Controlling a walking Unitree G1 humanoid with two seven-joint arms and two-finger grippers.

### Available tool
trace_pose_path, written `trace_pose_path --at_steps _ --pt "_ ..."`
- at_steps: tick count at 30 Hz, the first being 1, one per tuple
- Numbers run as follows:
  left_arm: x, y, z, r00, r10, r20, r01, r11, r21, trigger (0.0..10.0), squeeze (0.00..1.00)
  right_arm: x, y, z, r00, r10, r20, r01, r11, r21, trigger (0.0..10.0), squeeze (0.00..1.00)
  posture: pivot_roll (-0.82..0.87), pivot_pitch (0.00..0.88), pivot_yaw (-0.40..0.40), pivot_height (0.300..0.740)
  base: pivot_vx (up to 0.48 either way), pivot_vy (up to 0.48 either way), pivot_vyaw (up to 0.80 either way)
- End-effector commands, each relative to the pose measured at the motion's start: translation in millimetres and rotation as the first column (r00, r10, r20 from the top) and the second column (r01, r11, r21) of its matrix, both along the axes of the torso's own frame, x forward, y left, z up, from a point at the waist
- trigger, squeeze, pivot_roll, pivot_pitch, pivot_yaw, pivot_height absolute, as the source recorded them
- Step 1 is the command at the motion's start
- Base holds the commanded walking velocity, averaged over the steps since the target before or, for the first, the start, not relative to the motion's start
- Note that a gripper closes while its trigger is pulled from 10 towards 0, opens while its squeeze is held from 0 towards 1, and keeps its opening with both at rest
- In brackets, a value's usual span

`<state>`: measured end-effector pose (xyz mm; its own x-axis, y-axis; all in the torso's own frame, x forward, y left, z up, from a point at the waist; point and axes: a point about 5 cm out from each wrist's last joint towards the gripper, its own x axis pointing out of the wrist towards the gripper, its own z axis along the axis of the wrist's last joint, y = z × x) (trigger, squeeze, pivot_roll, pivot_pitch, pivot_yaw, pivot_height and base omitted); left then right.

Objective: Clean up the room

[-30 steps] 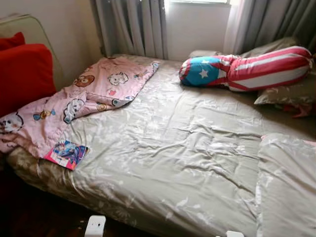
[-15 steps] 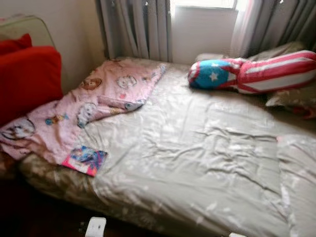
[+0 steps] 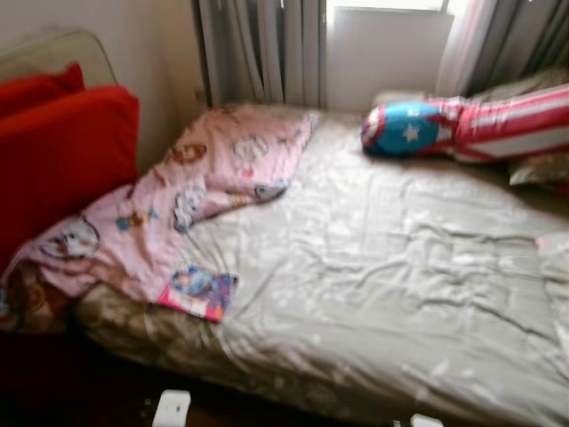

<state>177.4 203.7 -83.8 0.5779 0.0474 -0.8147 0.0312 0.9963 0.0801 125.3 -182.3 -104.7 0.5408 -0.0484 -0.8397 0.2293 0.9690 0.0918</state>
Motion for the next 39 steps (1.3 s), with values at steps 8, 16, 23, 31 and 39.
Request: trace_pose_path --at_steps 8,16,23,31,39 --pt "-0.4 -4.7 -1.2 1.000 0.000 -0.009 0.000 1.000 -0.013 10.0 0.00 -4.4 -6.6 -0.7 1.000 -0.020 -0.011 0.020 1.000 -0.019 10.0 0.00 -0.05 0.000 0.022 0.740 0.000 0.480 0.00" --pt "1.2 -5.7 -0.6 1.000 0.003 -0.006 -0.003 1.000 -0.015 10.0 0.00 -2.9 -7.8 -0.1 1.000 -0.021 -0.009 0.021 1.000 -0.022 10.0 0.00 -0.05 0.000 0.013 0.740 0.000 0.480 0.00" --pt "1.5 -6.0 -0.5 1.000 0.010 -0.004 -0.010 1.000 -0.017 10.0 0.00 -2.1 -8.2 0.4 0.999 -0.032 0.002 0.032 0.999 -0.016 10.0 0.00 -0.04 0.000 0.012 0.740 0.000 0.479 0.00" --pt "1.8 -4.6 -0.2 1.000 0.013 -0.001 -0.013 1.000 -0.012 10.0 0.00 -1.4 -7.0 0.6 1.000 -0.020 0.007 0.020 1.000 -0.013 10.0 0.00 -0.04 0.000 0.013 0.740 0.000 0.478 0.00" --pt "2.1 -3.4 0.0 1.000 -0.006 -0.009 0.006 1.000 0.013 10.0 0.00 -0.4 -6.5 1.0 1.000 0.002 0.011 -0.002 1.000 -0.013 10.0 0.00 -0.04 0.000 0.016 0.740 0.000 0.059 0.00"
